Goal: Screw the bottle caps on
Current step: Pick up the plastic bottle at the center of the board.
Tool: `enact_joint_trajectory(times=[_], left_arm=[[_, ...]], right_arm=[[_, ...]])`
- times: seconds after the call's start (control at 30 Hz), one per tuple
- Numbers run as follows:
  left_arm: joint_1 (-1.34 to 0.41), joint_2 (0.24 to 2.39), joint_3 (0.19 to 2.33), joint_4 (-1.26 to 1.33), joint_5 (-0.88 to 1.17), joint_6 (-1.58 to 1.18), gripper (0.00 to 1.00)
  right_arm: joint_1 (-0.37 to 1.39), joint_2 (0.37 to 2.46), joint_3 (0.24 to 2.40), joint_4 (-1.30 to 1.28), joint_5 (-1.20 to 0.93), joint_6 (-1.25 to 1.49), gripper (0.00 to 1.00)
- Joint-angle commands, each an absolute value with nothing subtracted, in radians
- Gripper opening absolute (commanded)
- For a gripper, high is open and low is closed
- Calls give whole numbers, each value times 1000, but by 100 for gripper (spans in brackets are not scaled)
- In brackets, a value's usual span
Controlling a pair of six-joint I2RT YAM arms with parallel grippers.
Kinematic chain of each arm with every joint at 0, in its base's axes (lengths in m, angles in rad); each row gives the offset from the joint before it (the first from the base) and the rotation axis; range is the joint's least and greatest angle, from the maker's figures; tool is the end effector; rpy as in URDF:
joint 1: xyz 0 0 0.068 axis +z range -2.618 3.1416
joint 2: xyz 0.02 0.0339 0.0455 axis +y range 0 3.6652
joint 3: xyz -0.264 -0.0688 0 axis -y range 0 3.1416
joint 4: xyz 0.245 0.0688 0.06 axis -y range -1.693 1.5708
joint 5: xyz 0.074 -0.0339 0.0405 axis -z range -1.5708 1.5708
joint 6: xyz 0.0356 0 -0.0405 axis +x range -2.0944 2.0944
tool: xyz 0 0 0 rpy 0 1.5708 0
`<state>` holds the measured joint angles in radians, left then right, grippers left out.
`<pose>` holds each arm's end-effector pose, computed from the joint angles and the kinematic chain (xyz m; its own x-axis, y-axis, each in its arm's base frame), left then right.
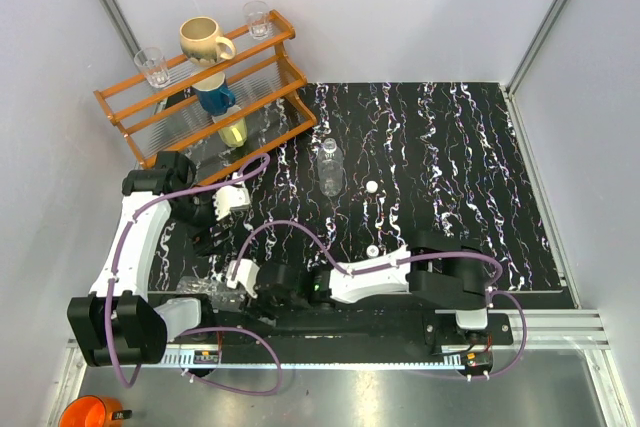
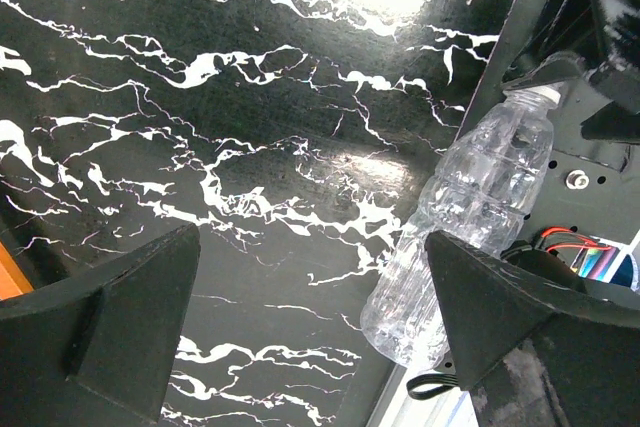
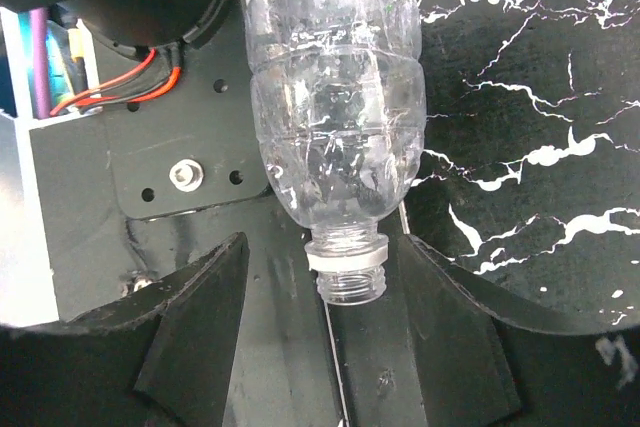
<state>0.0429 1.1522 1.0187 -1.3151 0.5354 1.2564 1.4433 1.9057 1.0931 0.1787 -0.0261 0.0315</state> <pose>0.1769 -0.0106 0.2777 -0.2826 0.8065 -0.5193 0.9508 0.3070 -0.0407 0.0508 0.4039 0.1613 -0.1066 -0.5838 -0.8048 -0.9914 0.1247 0.0408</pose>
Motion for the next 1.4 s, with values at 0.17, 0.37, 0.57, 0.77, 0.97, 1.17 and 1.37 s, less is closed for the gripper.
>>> enact_joint_trajectory(times=[0.17, 0.37, 0.57, 0.77, 0.97, 1.17, 1.37], left_arm=[[49, 1109, 1016, -1341, 611, 1278, 99], [49, 1101, 1014, -1351, 621, 1287, 99], [48, 1101, 1029, -1361, 617, 1296, 99], [48, 1104, 1061, -1394, 643, 1331, 99], [17, 1094, 1066, -1474, 661, 1446, 99], [-187, 983, 927, -1278, 548, 1372, 99], [-354, 973, 881, -1071, 545, 1258, 99]], right_arm=[[1470, 1957, 1158, 135, 112, -34, 66], [1468, 1933, 1132, 153, 143, -28, 38], [1470, 1847, 1063, 212, 192, -29, 26], [1467, 1747, 1008, 135, 270, -49, 24], [1430, 1600, 928, -56, 247, -6, 25], [1349, 1471, 928, -312, 186, 14, 25], [1292, 1472, 976, -422, 144, -44, 25]])
